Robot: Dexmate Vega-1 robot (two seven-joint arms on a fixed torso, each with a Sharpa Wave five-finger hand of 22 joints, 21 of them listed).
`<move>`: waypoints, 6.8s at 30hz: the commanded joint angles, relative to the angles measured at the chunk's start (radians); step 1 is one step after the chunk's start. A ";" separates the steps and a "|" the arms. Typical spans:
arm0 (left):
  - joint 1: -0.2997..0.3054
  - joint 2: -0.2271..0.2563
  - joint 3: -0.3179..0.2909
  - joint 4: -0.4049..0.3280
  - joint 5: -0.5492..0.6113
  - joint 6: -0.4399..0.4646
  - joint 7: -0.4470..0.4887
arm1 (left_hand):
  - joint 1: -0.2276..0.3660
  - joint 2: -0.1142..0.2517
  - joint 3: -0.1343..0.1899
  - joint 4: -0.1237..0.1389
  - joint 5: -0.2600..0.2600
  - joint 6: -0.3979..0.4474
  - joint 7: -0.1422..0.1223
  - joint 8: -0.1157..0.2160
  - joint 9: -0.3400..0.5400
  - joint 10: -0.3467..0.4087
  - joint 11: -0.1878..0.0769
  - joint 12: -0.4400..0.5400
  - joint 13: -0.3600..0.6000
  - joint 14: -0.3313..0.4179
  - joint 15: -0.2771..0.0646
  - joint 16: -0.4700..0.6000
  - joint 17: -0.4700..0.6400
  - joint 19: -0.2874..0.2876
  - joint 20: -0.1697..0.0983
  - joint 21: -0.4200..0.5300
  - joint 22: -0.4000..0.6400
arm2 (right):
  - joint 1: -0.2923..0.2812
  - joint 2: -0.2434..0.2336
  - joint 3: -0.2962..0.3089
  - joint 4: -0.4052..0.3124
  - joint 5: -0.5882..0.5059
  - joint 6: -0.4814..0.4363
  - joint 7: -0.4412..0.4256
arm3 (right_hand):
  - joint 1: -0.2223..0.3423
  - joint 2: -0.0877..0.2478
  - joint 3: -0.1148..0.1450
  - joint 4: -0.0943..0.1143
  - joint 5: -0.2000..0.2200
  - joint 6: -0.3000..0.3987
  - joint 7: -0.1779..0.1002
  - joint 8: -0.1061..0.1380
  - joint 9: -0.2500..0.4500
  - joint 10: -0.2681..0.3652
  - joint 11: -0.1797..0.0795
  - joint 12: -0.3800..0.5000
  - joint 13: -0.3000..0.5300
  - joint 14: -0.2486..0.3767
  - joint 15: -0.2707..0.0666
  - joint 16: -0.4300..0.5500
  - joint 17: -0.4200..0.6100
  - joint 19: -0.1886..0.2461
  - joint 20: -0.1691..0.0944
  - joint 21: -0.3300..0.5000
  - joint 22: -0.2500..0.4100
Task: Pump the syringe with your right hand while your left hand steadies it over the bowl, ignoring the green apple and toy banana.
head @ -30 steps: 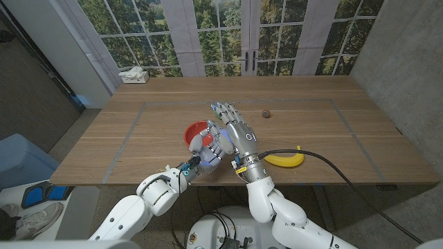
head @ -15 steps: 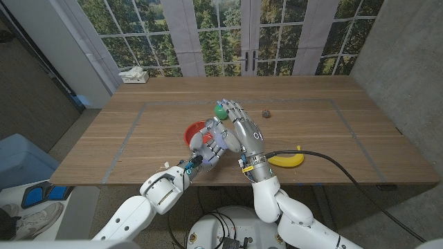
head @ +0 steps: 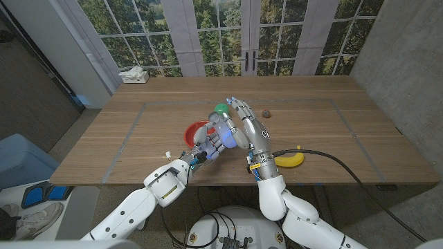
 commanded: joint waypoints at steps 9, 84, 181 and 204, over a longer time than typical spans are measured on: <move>-0.140 0.073 0.050 -0.043 0.246 0.119 0.120 | 0.016 0.093 0.288 0.082 0.008 0.066 -0.013 0.111 -0.008 0.175 -0.130 0.013 0.006 0.029 -0.086 0.017 0.007 0.032 -0.107 0.016 0.005 | -0.047 -0.003 0.103 0.025 0.133 0.158 -0.034 | -0.016 0.005 -0.003 0.000 -0.002 0.020 0.002 0.008 0.002 0.022 0.001 0.005 0.002 0.025 -0.077 0.013 0.001 0.025 0.001 0.008 0.002; -0.925 -0.046 0.534 0.061 0.861 1.151 -0.026 | 0.238 0.050 0.217 0.007 0.023 0.226 0.036 0.069 -0.135 0.286 -0.076 0.048 0.020 0.268 -0.091 0.150 0.037 0.073 -0.139 0.141 0.029 | -0.145 0.085 0.357 0.080 0.312 0.517 0.098 | -0.032 0.009 -0.015 -0.008 0.000 0.058 0.018 0.006 0.003 0.058 0.020 0.005 0.003 0.070 -0.061 0.032 0.001 0.052 0.022 0.000 0.004; -1.008 -0.063 0.632 0.195 0.958 1.071 -0.244 | -0.344 -0.179 -0.064 0.087 0.014 -0.420 -0.001 -0.348 -0.486 -0.698 0.186 -0.018 -0.005 -0.654 0.245 -0.060 -0.028 -0.395 0.286 -0.523 -0.013 | -0.110 0.108 0.384 0.137 0.237 0.586 0.095 | -0.027 0.010 -0.014 -0.032 -0.002 0.073 0.016 0.000 0.004 0.096 0.023 0.006 0.007 0.116 -0.059 0.056 0.010 0.079 0.029 -0.004 0.007; -0.637 0.003 0.369 0.157 1.054 0.487 -0.104 | -0.546 0.023 -0.067 0.122 0.026 -0.677 -0.101 -0.353 -0.492 -1.078 0.132 -0.015 -0.006 -1.225 0.270 -0.060 -0.032 -0.996 0.196 -0.958 -0.004 | -0.081 0.086 0.373 0.150 0.472 0.590 0.254 | -0.043 -0.005 -0.026 -0.034 -0.005 0.084 0.011 -0.002 0.004 0.056 0.031 -0.013 0.008 0.065 -0.042 0.035 0.013 0.084 -0.008 -0.007 0.007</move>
